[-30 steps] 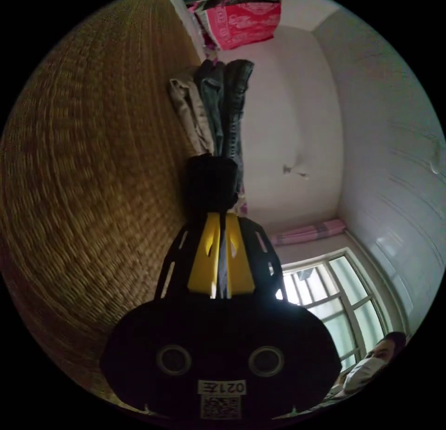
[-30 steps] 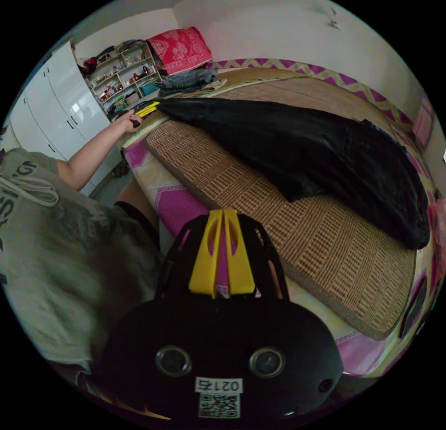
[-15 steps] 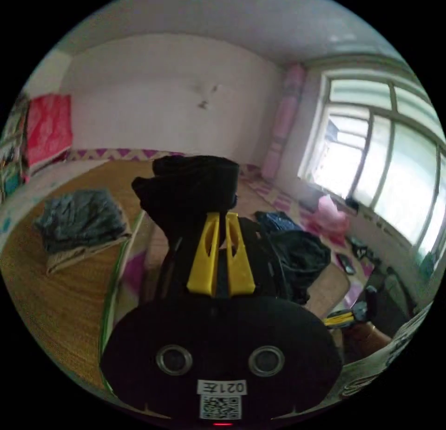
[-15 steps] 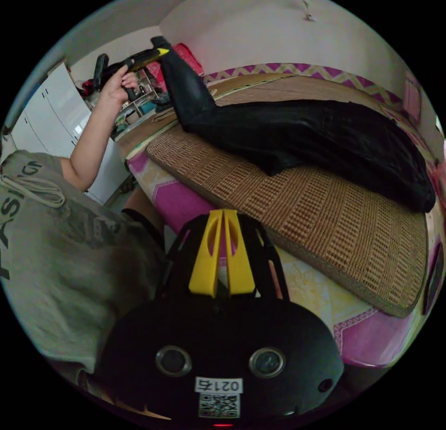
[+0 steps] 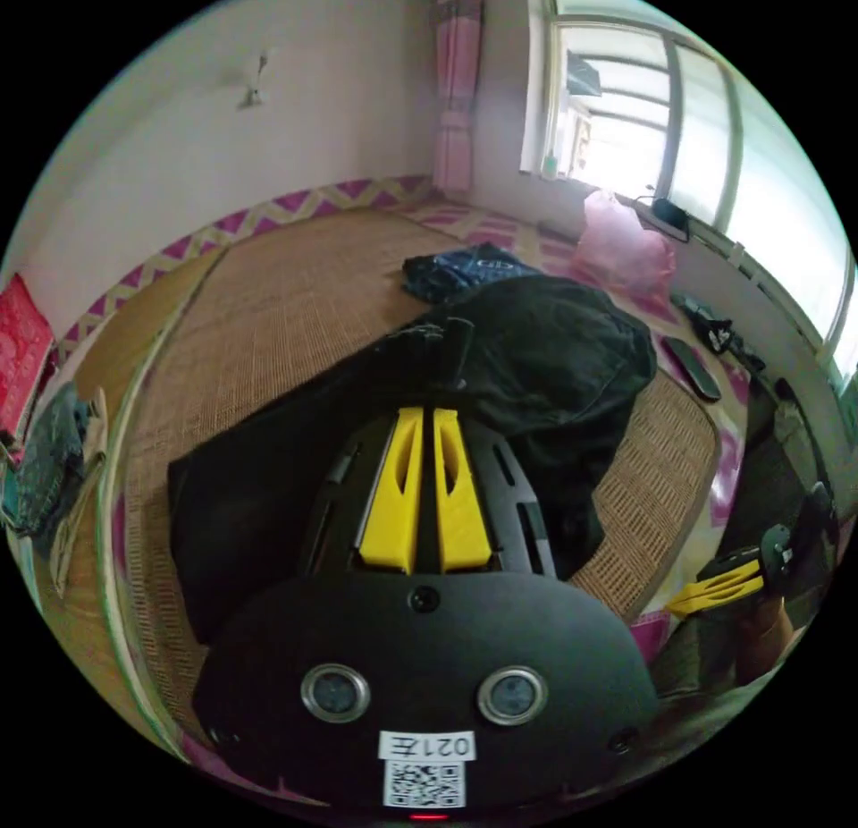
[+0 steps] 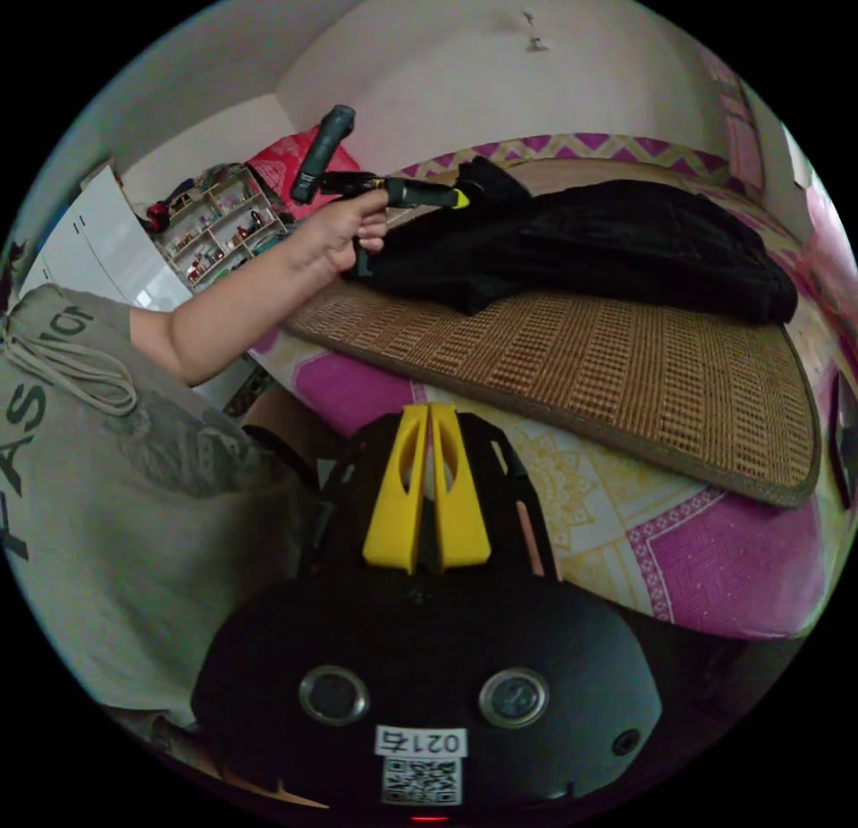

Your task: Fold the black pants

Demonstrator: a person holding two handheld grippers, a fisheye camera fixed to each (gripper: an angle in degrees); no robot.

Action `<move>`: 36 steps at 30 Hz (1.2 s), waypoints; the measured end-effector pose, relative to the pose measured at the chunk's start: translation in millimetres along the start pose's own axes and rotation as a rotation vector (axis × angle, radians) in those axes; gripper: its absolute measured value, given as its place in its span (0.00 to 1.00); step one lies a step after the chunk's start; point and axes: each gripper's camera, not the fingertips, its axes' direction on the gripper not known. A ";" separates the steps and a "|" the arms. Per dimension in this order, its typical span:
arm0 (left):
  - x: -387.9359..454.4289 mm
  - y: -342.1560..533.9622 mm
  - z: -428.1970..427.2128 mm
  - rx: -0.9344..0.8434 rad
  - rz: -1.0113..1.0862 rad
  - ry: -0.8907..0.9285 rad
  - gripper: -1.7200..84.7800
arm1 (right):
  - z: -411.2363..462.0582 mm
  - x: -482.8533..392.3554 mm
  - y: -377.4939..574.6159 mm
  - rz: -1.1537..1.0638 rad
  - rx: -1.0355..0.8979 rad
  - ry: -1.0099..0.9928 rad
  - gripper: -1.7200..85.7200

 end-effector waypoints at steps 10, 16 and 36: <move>16.1 25.8 13.0 -0.009 -0.013 0.281 0.09 | -80.4 109.1 -30.4 0.374 0.322 0.150 0.16; 9.5 69.6 -58.4 0.110 0.019 0.327 0.09 | -84.9 225.8 -47.7 0.833 0.434 0.045 0.22; -200.5 256.8 -239.7 0.185 -0.251 0.304 0.02 | 20.3 -145.9 -327.3 -0.087 0.478 0.403 0.06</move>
